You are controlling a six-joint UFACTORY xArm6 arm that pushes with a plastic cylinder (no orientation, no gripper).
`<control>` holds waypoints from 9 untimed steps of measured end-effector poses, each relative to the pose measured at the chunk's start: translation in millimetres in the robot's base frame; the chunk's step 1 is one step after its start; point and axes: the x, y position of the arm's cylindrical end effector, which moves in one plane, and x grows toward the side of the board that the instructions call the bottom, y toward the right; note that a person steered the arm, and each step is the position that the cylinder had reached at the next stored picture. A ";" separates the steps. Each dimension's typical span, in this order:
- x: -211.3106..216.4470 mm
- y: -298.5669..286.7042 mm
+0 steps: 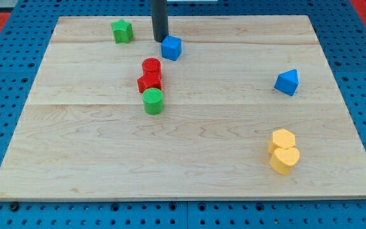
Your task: Place the blue cube close to the blue triangle
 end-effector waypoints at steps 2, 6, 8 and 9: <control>4.0 -40.2; 33.7 201.9; 43.4 224.3; 55.5 226.7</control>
